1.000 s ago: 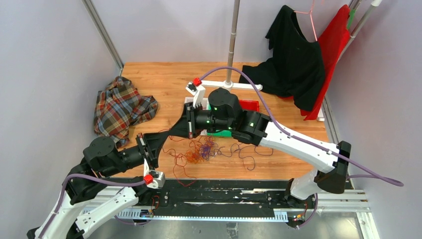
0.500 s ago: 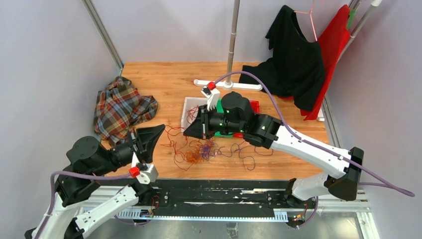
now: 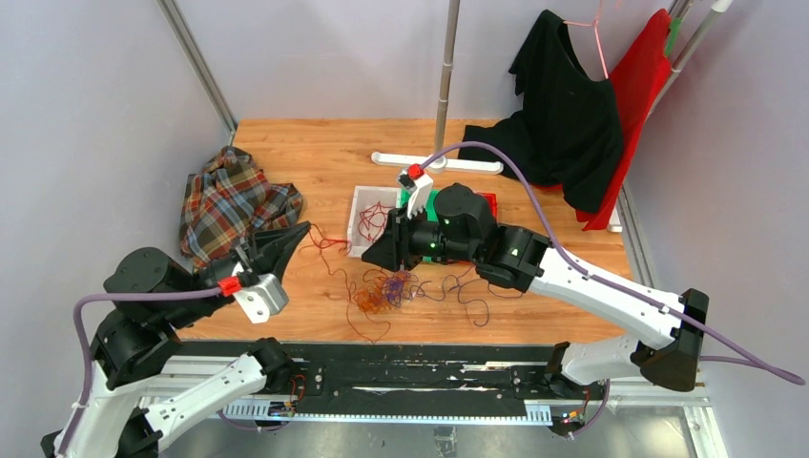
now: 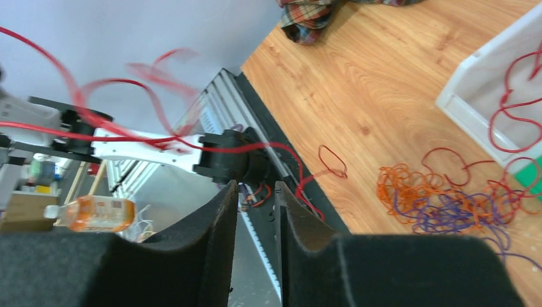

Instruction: Untangle the cables

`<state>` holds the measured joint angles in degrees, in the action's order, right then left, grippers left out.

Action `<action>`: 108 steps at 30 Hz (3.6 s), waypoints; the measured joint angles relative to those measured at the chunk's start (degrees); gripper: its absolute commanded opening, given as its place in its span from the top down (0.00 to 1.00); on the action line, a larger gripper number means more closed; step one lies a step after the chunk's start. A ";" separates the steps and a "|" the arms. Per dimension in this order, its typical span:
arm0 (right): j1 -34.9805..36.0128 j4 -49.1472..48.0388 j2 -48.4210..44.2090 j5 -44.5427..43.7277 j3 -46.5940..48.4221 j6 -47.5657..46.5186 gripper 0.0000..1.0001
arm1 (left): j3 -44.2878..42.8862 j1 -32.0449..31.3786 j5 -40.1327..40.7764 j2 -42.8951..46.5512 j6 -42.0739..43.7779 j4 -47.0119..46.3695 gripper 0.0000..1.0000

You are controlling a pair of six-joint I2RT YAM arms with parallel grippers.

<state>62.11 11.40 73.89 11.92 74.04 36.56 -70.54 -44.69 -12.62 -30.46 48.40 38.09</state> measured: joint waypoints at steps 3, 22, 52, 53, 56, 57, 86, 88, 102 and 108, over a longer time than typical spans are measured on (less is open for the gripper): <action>0.00 0.72 -0.42 -1.66 -1.29 -1.09 0.68 | -2.40 0.00 0.70 -0.81 -3.02 -1.31 0.99; 0.04 0.85 -3.93 -7.78 -2.49 -7.02 0.41 | -5.16 0.00 0.39 -4.72 -6.75 -1.77 1.00; -2.01 3.61 -16.94 -44.61 -16.13 -15.13 0.44 | -6.60 11.50 13.31 -39.63 10.99 -27.98 1.00; -2.16 3.63 -16.90 -44.61 -16.26 -15.13 0.44 | -6.60 11.87 13.31 -39.82 10.97 -28.37 1.00; -2.51 3.63 -16.33 -44.57 -16.46 -15.13 0.44 | -6.60 12.68 13.29 -39.98 10.95 -29.64 1.00; -2.54 3.63 -16.06 -44.57 -16.48 -15.10 0.44 | -6.54 12.81 13.27 -39.89 10.95 -30.32 1.00; -3.98 3.93 -15.23 -43.32 -18.97 -13.55 0.46 | -0.15 11.02 5.81 -37.94 7.78 -24.24 1.00; -3.98 3.96 -15.28 -43.19 -19.39 -13.40 0.46 | -0.15 11.15 6.93 -38.86 9.42 -24.46 1.00; -4.61 4.76 -15.28 -43.04 -19.47 -13.20 0.47 | 0.35 13.81 10.51 -48.41 15.28 -27.28 1.00; -5.86 5.40 -15.28 -42.99 -19.47 -13.16 0.47 | 5.03 13.79 11.69 -51.43 14.12 -22.47 1.00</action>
<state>56.25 16.80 58.61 -31.07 54.57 23.40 -65.52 -30.89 -0.93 -81.89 62.52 15.62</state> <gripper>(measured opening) 0.533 0.009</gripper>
